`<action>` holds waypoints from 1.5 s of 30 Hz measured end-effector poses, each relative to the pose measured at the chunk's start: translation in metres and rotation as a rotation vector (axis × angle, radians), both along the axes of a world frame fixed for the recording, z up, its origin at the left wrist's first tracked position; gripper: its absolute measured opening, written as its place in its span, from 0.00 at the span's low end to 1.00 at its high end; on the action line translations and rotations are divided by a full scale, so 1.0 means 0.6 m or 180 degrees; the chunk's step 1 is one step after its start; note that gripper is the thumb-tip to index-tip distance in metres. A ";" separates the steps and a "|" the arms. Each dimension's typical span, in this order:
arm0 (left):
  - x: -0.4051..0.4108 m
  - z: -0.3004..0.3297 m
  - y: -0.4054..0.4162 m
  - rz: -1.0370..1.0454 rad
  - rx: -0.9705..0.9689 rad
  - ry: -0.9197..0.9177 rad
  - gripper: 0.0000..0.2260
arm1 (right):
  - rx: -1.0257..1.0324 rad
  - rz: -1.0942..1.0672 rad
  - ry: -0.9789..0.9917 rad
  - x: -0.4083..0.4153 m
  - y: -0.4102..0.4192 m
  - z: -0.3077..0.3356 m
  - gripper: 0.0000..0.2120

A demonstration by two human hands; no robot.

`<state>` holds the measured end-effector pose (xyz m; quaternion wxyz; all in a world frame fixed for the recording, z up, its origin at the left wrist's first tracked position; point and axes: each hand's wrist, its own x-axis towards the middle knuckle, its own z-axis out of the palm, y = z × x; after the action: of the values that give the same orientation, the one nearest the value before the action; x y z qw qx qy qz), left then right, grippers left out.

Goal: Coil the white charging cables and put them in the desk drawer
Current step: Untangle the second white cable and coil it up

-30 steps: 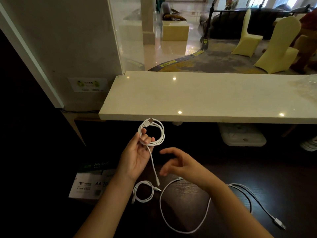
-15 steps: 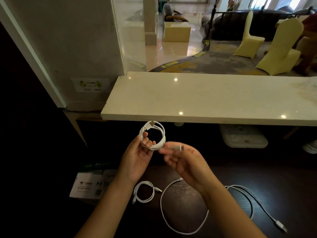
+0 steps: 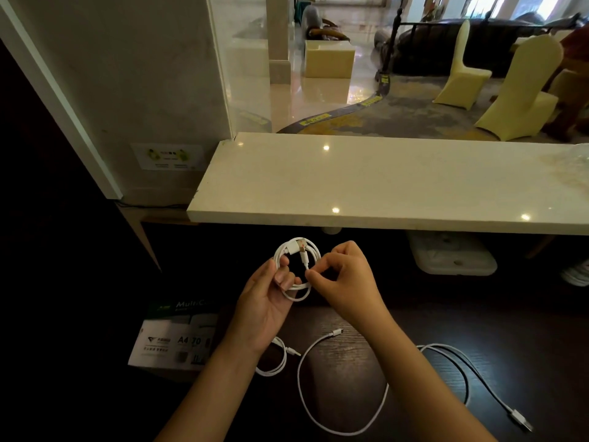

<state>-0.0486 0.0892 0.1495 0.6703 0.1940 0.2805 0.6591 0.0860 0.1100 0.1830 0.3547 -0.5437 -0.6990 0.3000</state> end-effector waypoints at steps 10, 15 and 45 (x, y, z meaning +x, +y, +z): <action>0.008 0.008 0.004 0.0134 0.0020 -0.0144 0.11 | -0.1139 0.0306 0.1553 0.007 -0.004 0.007 0.05; 0.015 0.011 -0.003 -0.0034 0.0221 0.0067 0.14 | -0.1359 0.0157 0.1865 0.002 -0.002 0.011 0.07; 0.008 -0.005 -0.004 -0.0182 -0.0553 0.0015 0.12 | -0.1435 -0.0400 0.2401 0.010 -0.009 -0.012 0.12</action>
<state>-0.0436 0.0867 0.1468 0.7024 0.1445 0.3326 0.6124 0.0918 0.1048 0.1761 0.4751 -0.5015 -0.4033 0.6001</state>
